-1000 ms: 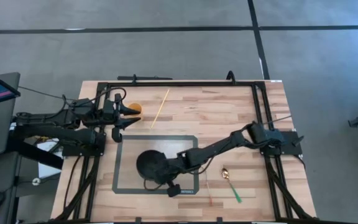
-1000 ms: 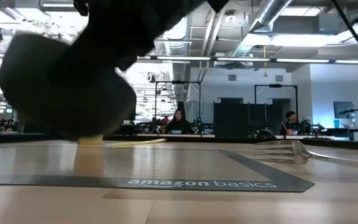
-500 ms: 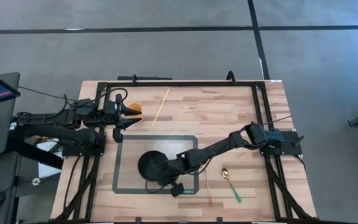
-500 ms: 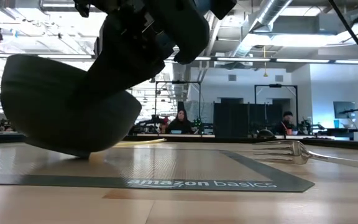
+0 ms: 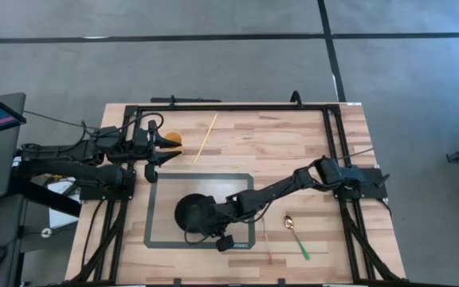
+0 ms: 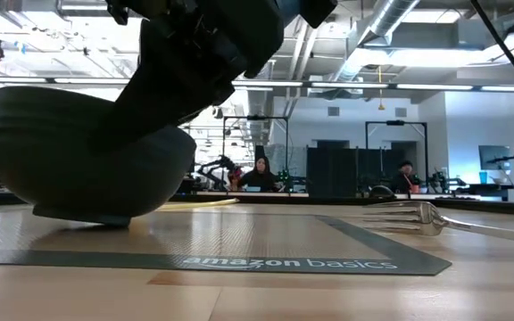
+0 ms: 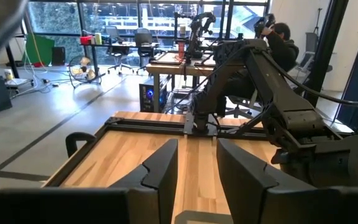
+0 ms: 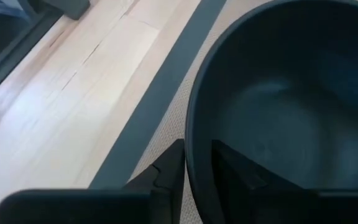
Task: Pick & Place Utensil
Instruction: Put the black bowl in the center of the silicone mat
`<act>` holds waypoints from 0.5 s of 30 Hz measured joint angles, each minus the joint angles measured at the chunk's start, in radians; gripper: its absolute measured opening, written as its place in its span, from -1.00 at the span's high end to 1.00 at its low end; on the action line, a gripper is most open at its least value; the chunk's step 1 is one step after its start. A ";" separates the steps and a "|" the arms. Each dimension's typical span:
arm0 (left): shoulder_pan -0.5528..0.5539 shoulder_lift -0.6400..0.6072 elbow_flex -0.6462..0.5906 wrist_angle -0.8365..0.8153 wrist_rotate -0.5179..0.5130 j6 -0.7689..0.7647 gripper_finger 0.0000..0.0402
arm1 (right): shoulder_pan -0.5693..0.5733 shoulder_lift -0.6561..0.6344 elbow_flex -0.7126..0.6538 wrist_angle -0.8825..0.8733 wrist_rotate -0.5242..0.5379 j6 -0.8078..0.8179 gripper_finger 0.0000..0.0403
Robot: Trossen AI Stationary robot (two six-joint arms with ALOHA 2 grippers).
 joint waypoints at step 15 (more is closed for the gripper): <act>0.000 0.000 0.000 0.000 0.000 0.000 0.44 | -0.012 -0.002 0.099 -0.034 -0.004 -0.005 0.33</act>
